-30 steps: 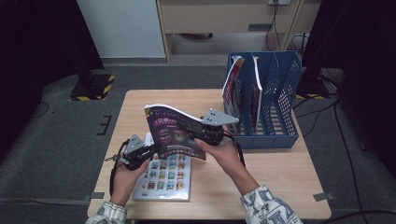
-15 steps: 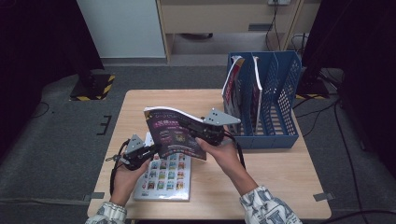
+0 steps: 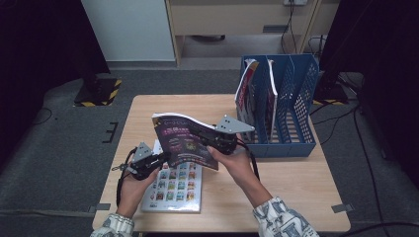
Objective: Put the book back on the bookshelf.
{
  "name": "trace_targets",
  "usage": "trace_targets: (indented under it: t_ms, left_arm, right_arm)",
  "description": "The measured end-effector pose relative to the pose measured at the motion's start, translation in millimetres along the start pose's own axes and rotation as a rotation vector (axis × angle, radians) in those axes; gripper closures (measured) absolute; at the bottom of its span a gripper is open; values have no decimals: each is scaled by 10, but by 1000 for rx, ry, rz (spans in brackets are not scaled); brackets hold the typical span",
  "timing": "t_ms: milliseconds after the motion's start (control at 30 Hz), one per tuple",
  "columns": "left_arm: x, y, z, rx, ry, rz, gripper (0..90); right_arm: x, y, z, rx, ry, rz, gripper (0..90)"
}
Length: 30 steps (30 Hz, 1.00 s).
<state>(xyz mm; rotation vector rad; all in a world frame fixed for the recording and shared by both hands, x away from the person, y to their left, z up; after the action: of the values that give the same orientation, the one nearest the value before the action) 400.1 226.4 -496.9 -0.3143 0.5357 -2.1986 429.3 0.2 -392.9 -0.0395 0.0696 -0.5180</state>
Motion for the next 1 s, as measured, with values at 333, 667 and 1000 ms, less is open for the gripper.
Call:
trace_targets:
  t_ms: [333, 667, 1000]
  left_arm:
    - [-62, 26, -33, 15, -60, 36, 488]
    - [-97, 44, -58, 1, -59, 82, 335]
    - [-148, 115, -136, -68, -73, 103, 115]
  right_arm:
    - [32, -22, 11, 3, 18, -16, 840]
    - [123, -125, 86, 23, 18, -56, 841]
    - [162, -196, 144, 29, 11, -73, 841]
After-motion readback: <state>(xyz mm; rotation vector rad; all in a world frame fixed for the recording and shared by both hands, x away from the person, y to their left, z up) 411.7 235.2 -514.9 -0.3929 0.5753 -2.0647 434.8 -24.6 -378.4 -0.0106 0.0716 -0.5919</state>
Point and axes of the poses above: each handheld gripper's, and its own axes: y roughly forward along the jaws, z roughly out of its top, x roughly to its right, the point moved 4 cm from there along y, roughly forward along the jaws
